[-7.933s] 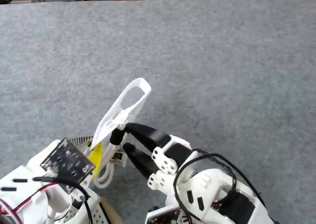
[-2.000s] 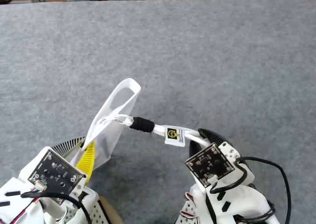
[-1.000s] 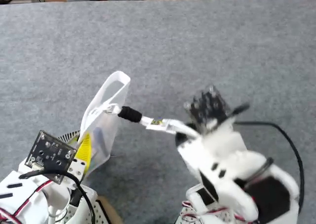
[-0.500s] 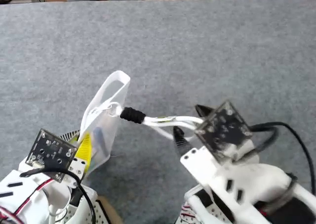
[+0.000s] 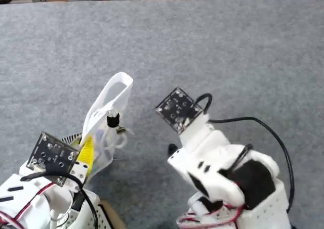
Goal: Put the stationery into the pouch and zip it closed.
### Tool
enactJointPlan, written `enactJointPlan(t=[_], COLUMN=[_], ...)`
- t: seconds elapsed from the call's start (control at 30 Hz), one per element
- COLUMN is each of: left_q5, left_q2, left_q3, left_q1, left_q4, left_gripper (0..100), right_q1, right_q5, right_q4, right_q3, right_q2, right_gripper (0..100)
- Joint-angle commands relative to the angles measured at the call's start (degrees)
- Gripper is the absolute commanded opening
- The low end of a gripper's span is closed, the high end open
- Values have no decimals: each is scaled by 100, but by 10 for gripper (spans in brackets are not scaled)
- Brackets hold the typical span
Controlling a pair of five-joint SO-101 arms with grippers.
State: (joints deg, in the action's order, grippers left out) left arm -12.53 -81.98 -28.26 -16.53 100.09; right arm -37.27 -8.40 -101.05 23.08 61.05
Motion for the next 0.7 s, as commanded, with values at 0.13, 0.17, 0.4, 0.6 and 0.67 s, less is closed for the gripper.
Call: enactJointPlan(t=[0.13,0.17,0.4,0.6,0.67], left_q5=[79,79,79,79,79], left_q2=[290,290,290,290,290], left_q3=[-110,-110,-110,-110,-110], left_q1=[31,22,13,57,57], left_q4=[62,62,62,62,62], left_gripper=[29,29,29,29,29], right_q1=[-914,-958,-1398,-1574,-1574], right_q5=[686,826,1618,2198,2330], right_q4=[352,501,1688,2365,2558], right_q3=[-1279,-1279,-681,-585,-558], right_q2=[-75,-75,-338,-391,-435], right_gripper=[212,212,212,211,211])
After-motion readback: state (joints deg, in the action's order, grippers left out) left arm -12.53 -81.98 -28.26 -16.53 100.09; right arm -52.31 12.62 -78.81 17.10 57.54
